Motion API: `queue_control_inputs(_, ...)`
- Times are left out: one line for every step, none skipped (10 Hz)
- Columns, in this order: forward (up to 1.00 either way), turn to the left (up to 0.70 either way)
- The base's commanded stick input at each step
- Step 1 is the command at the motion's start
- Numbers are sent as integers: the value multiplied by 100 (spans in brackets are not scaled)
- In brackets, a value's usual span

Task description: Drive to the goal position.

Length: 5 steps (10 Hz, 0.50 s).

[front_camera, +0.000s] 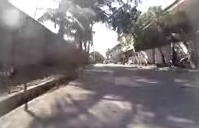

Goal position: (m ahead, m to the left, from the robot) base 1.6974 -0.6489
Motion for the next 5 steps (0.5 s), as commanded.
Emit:
queue_control_inputs(70,0)
queue_control_inputs(70,0)
queue_control_inputs(70,0)
queue_control_inputs(70,-9)
queue_control_inputs(70,-35)
